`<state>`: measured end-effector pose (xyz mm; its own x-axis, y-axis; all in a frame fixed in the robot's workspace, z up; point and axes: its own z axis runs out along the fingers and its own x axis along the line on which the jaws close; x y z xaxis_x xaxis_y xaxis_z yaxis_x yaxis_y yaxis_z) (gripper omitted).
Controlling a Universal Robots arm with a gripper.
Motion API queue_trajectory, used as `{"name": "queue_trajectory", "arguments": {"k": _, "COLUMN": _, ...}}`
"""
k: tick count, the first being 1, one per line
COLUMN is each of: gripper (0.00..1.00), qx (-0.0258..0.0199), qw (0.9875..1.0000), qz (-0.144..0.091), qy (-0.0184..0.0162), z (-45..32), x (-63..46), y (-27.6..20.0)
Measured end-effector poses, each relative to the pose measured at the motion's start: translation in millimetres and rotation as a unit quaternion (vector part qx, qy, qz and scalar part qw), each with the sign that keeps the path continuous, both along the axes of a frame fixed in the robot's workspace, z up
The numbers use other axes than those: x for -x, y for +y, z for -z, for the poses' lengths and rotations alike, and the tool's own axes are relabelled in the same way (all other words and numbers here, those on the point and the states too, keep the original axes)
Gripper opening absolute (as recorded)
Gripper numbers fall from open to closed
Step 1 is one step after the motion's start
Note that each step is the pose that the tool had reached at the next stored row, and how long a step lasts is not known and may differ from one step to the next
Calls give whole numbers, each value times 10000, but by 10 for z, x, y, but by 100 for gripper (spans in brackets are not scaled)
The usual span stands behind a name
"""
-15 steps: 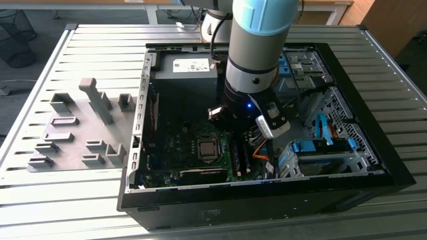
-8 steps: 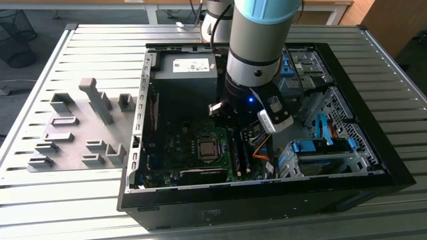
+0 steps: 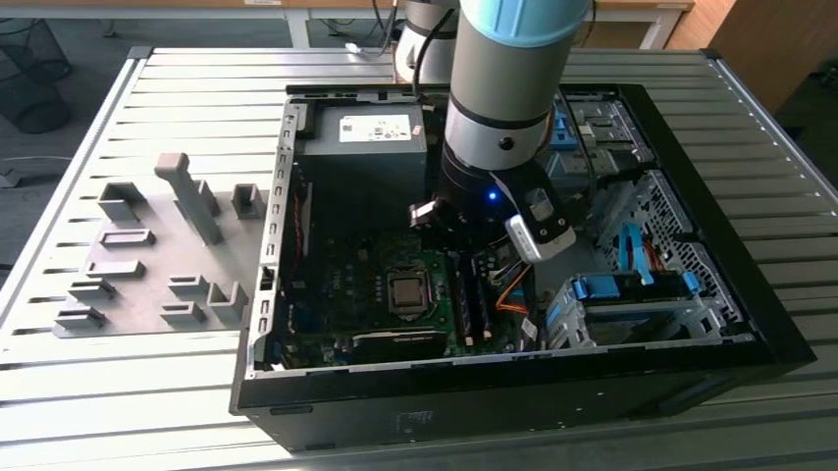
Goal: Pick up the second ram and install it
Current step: 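Insert the second ram into the second slot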
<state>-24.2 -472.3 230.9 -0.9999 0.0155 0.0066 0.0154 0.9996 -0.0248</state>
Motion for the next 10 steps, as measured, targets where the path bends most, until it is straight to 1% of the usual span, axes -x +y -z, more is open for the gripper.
{"name": "queue_trajectory", "arguments": {"k": 6, "gripper": 11, "qx": 0, "qw": 10000, "qz": 0, "qy": 0, "z": 24, "x": 0, "y": 0}}
{"name": "queue_trajectory", "arguments": {"k": 10, "gripper": 11, "qx": 1, "qw": 10000, "qz": 0, "qy": 0, "z": 59, "x": 0, "y": 0}}
